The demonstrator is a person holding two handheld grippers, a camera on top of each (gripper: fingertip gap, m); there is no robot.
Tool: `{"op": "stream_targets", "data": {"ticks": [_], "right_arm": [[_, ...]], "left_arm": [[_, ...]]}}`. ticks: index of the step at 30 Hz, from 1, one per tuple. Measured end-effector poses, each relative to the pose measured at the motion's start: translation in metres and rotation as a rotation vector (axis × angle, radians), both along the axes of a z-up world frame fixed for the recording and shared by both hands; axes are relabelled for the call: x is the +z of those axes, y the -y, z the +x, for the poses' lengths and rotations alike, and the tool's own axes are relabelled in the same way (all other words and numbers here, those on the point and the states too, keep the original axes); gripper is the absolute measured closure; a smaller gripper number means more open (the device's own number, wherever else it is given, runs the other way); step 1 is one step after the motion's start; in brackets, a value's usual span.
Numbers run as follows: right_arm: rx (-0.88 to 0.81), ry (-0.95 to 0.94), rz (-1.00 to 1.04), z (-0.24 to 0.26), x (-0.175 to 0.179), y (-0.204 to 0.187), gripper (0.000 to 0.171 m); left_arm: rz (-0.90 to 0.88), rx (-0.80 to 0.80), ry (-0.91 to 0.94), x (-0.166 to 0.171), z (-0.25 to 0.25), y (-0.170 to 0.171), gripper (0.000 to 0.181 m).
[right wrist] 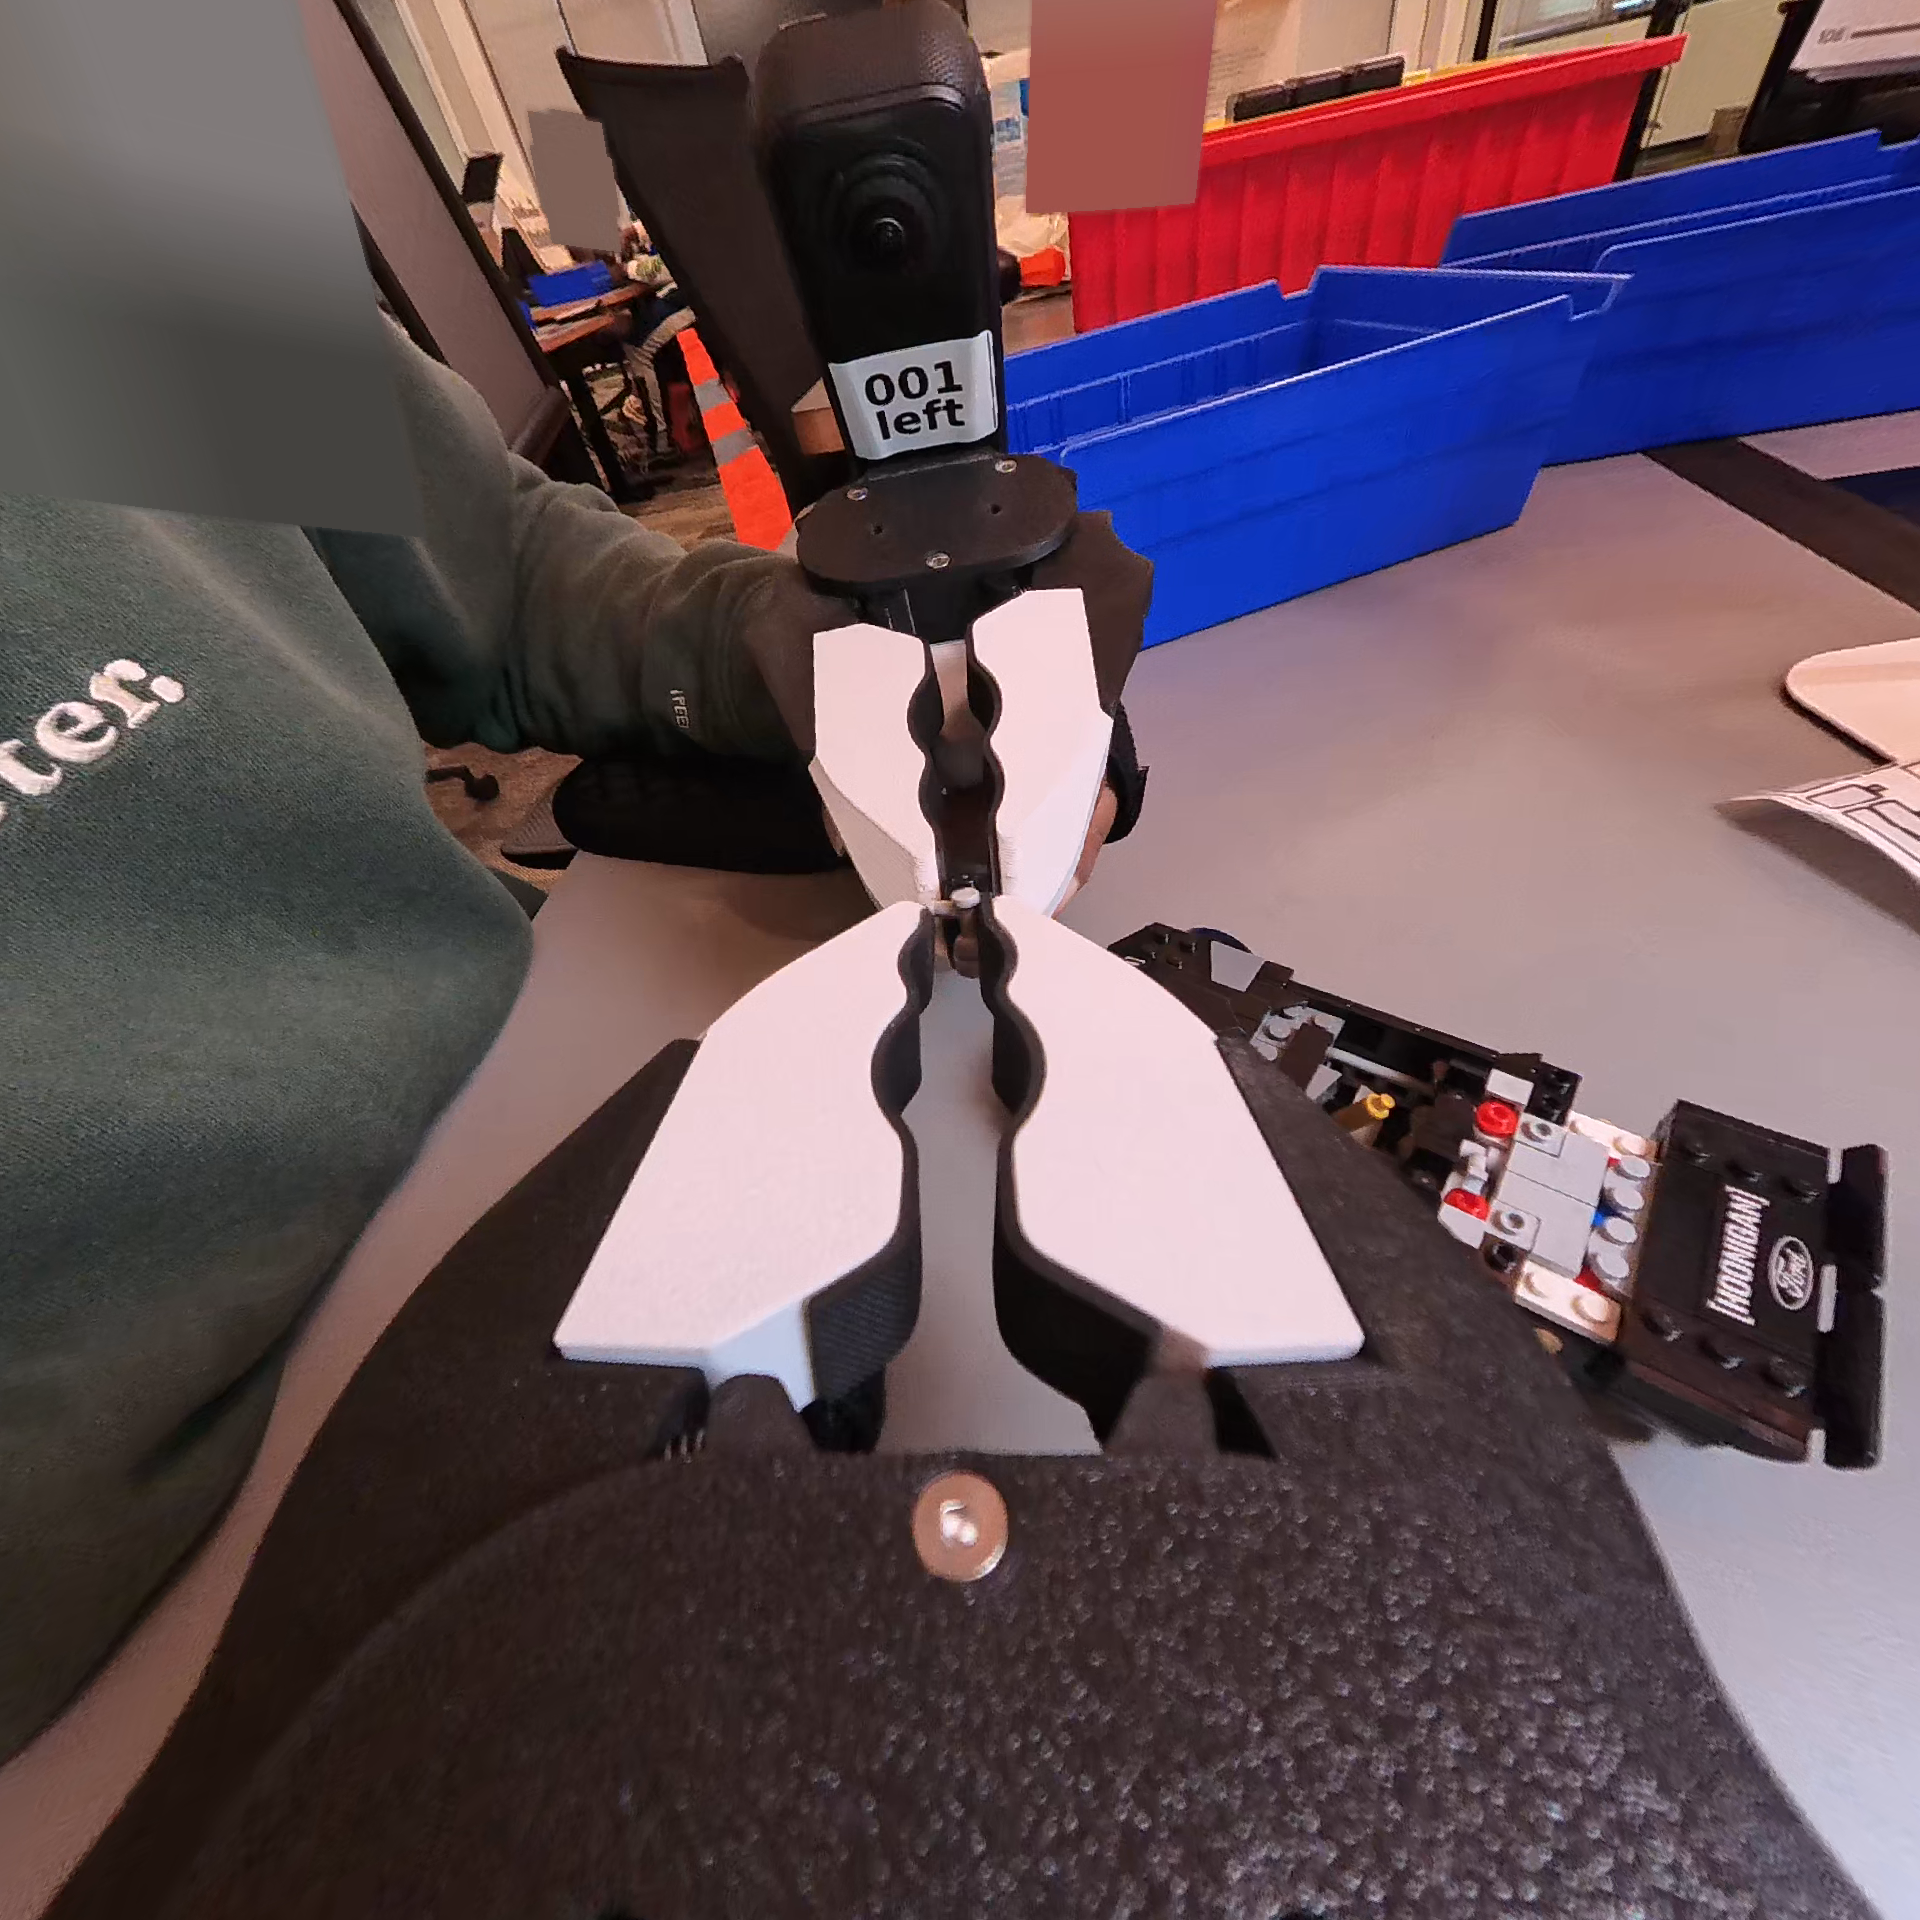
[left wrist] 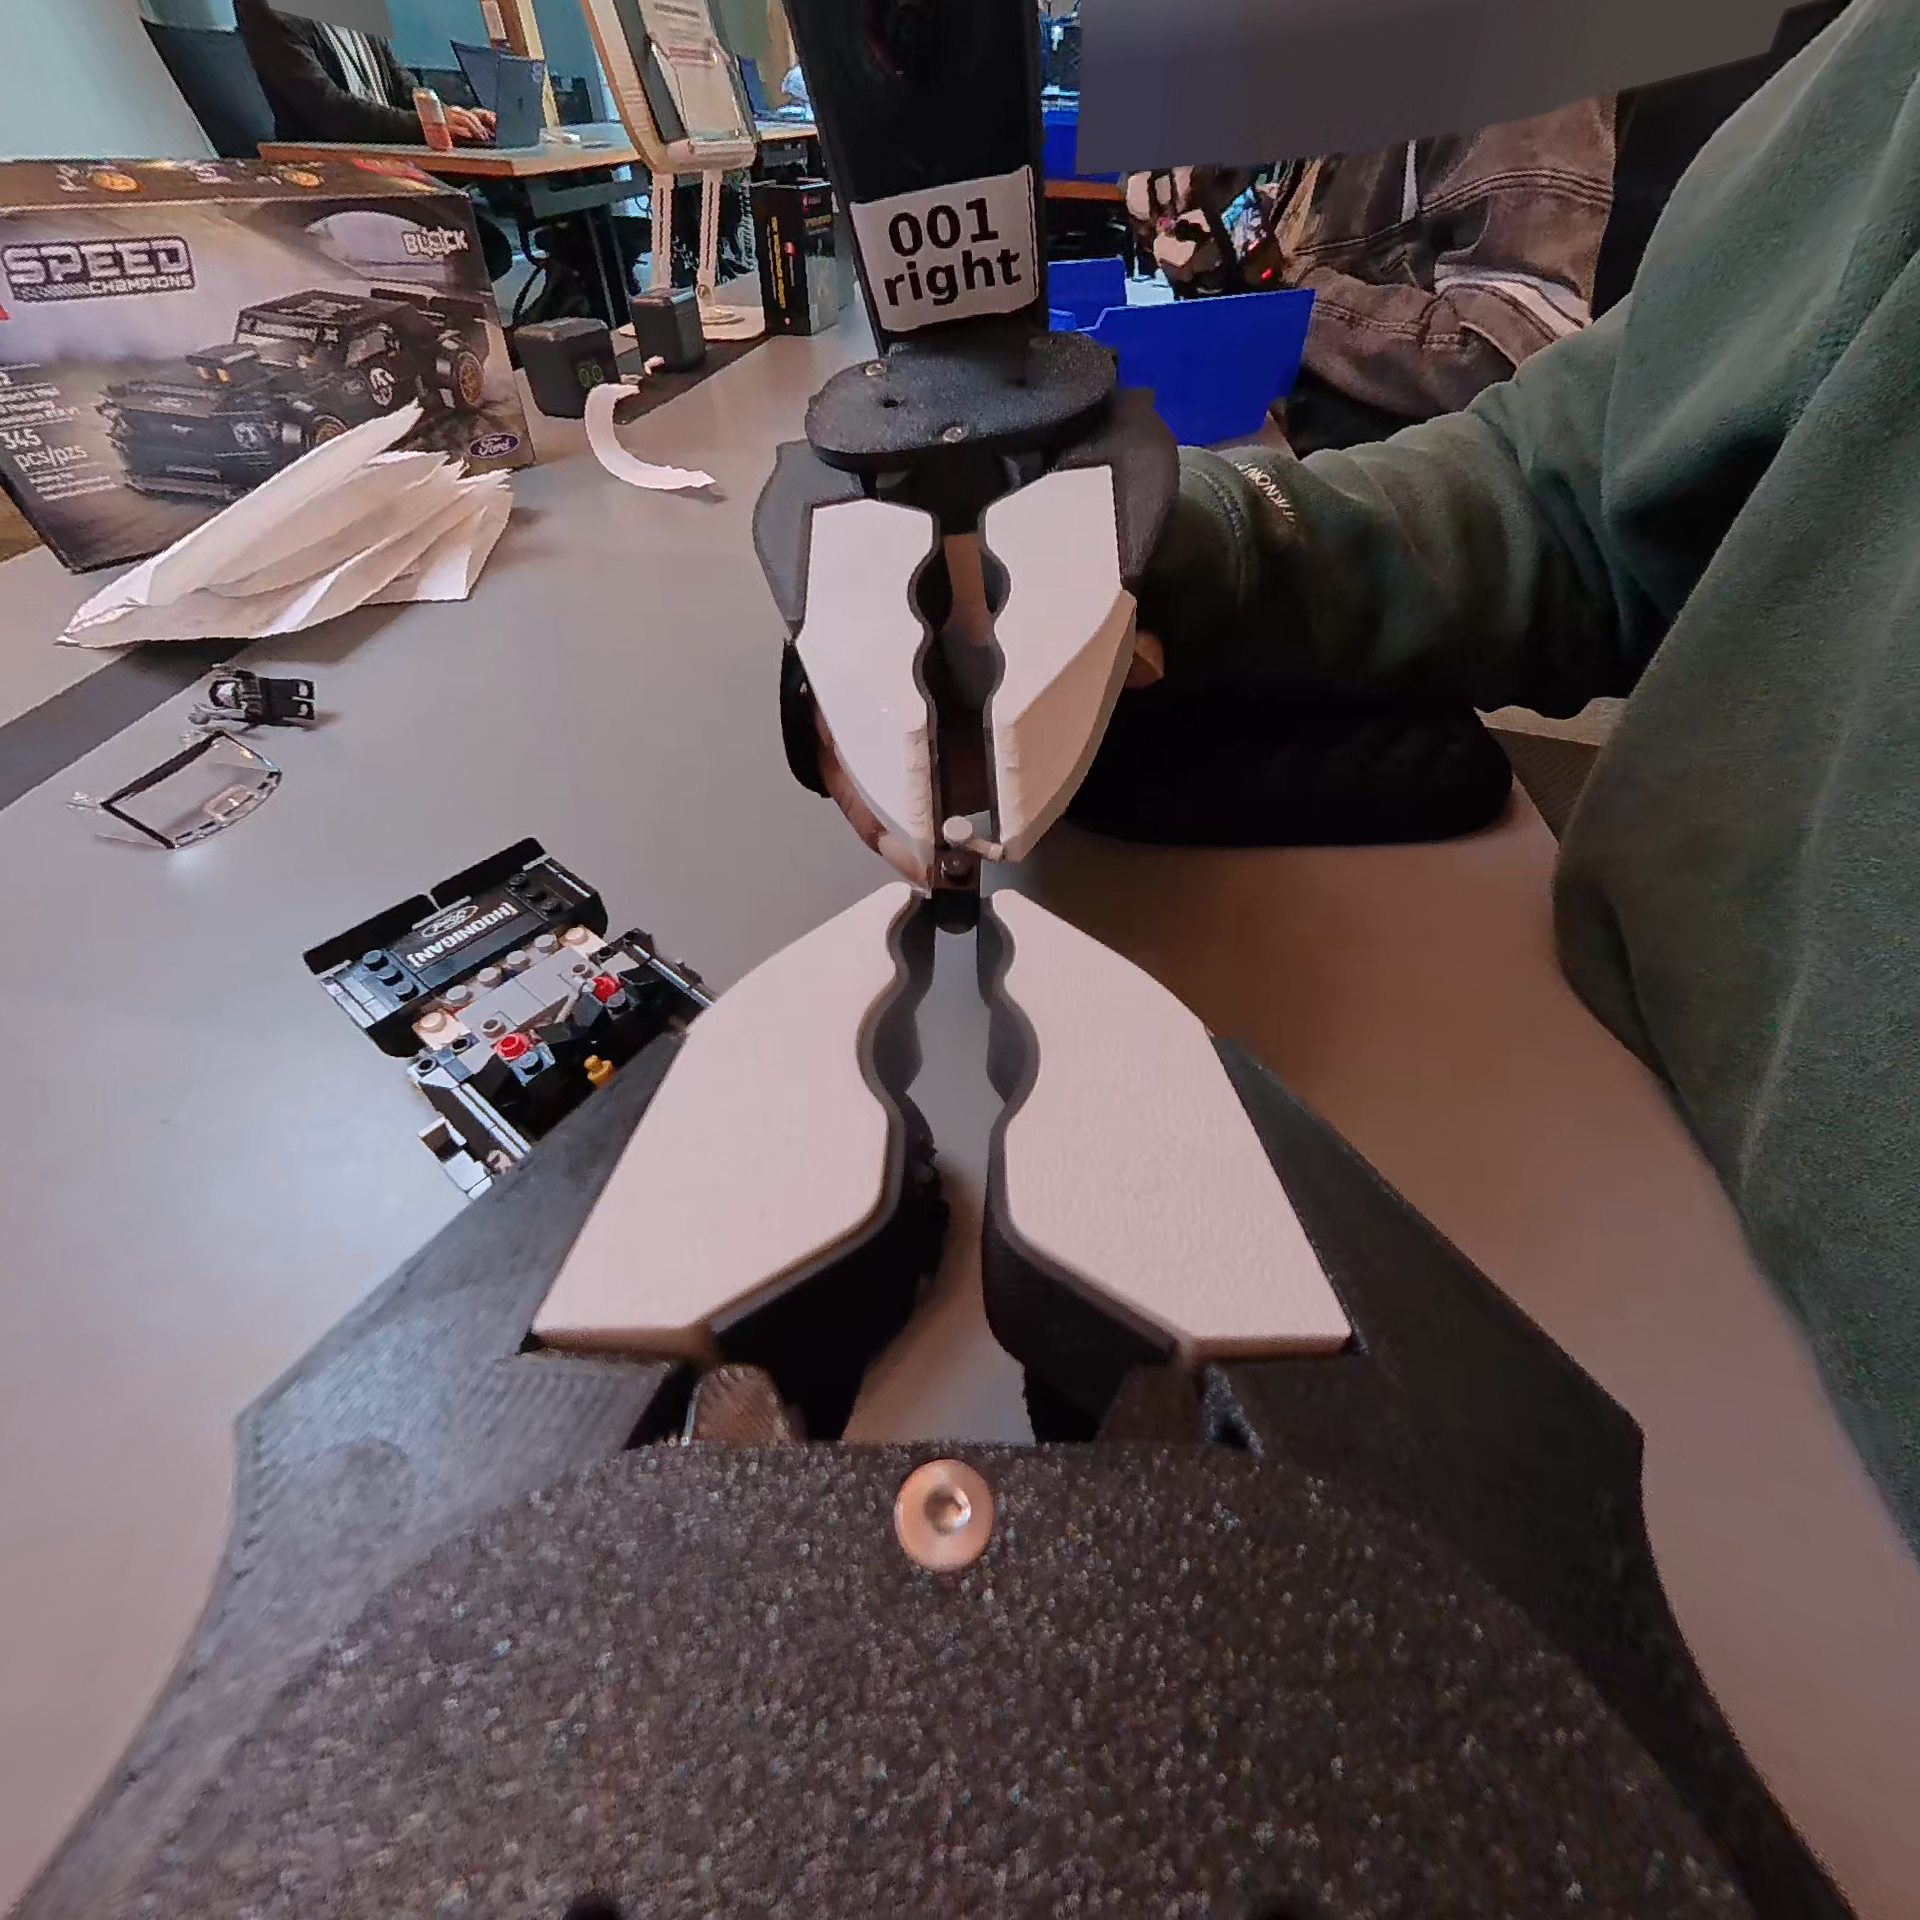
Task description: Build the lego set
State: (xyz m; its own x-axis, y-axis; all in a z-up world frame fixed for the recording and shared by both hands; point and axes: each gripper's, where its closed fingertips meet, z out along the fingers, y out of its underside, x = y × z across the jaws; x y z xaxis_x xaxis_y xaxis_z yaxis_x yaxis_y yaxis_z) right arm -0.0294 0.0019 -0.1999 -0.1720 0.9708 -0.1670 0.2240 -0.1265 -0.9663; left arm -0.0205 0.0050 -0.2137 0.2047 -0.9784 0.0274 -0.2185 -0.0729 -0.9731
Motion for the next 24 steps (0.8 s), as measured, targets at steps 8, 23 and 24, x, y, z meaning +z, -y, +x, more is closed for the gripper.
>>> {"op": "stream_targets", "data": {"ticks": [8,23,24], "right_arm": [[-0.094,0.039,0.121,-0.006,-0.005,-0.009,0.158],[-0.04,0.047,0.133,-0.003,-0.007,-0.002,0.161],[-0.029,0.048,0.135,-0.003,-0.007,0.0,0.161]], "left_arm": [[0.015,0.08,-0.06,-0.007,-0.003,-0.011,0.172],[0.016,0.022,-0.065,-0.008,-0.002,-0.003,0.172],[0.013,0.007,-0.067,-0.009,-0.002,0.0,0.172]]}}
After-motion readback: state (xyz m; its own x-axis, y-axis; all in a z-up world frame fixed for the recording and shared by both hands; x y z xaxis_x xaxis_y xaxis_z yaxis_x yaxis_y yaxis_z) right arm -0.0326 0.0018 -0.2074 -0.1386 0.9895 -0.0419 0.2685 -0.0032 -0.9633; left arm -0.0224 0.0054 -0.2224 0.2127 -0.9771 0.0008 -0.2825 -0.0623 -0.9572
